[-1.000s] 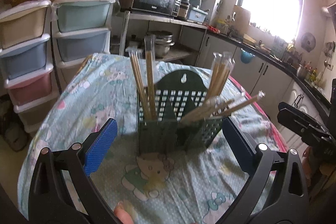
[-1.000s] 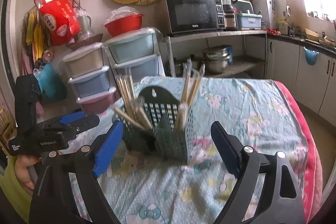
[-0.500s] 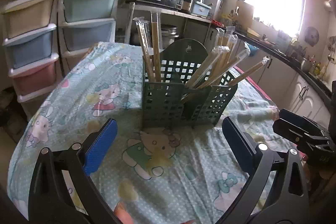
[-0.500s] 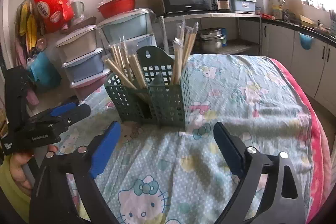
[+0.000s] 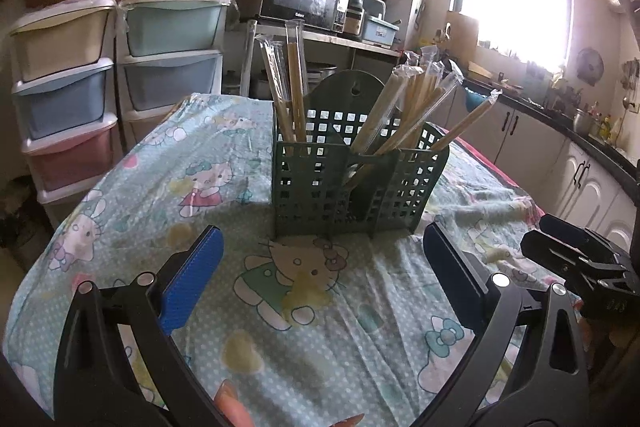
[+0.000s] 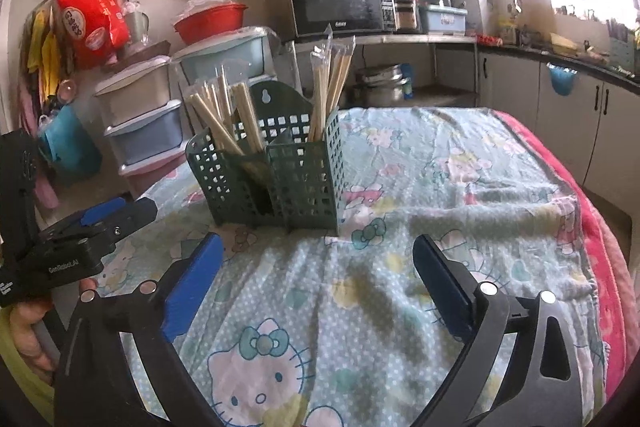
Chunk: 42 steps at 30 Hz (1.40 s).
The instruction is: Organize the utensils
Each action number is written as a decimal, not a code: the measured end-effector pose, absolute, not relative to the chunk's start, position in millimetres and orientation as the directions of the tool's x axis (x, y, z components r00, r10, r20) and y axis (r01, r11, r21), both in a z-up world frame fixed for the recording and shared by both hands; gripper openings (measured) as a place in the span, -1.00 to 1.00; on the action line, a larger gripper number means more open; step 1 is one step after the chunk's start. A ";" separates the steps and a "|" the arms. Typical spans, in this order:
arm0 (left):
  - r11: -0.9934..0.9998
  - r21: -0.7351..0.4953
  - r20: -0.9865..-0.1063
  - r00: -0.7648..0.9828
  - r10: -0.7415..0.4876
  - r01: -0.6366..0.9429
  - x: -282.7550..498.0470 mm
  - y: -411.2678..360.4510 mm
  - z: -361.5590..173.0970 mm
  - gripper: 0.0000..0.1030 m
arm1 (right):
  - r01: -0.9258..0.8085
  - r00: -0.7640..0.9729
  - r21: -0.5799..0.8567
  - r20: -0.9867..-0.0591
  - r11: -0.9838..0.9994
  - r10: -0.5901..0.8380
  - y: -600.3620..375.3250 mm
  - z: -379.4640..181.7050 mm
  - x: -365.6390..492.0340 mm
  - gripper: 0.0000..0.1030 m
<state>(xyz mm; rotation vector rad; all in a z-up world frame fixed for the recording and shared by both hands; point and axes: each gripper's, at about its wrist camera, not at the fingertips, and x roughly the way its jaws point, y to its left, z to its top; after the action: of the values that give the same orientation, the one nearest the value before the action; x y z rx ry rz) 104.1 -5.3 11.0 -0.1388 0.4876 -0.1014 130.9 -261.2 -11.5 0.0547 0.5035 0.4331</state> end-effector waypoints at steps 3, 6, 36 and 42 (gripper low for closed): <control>0.985 -0.155 -0.449 0.884 -0.133 0.070 103.1 -7.1 9.5 0.79 | -0.376 0.817 0.143 -0.414 0.915 0.401 -263.5 -13.0 125.5 0.84; 0.985 -0.155 -0.432 0.891 -0.139 0.079 100.4 -8.9 7.6 0.79 | -0.369 0.845 0.120 -0.370 0.922 0.386 -265.6 -14.8 120.0 0.84; 0.985 -0.143 -0.386 0.911 -0.143 0.094 95.0 -15.4 2.5 0.79 | -0.332 0.887 0.075 -0.315 0.940 0.338 -262.9 -21.7 111.4 0.87; 0.985 -0.143 -0.387 0.911 -0.142 0.093 95.1 -15.2 2.4 0.79 | -0.332 0.886 0.075 -0.316 0.940 0.338 -263.4 -21.9 111.4 0.87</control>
<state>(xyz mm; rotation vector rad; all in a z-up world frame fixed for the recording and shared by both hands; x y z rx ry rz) 95.1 -15.2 2.4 -0.1224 0.4079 -0.1211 111.4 -263.4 -21.9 0.0189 0.3316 0.3487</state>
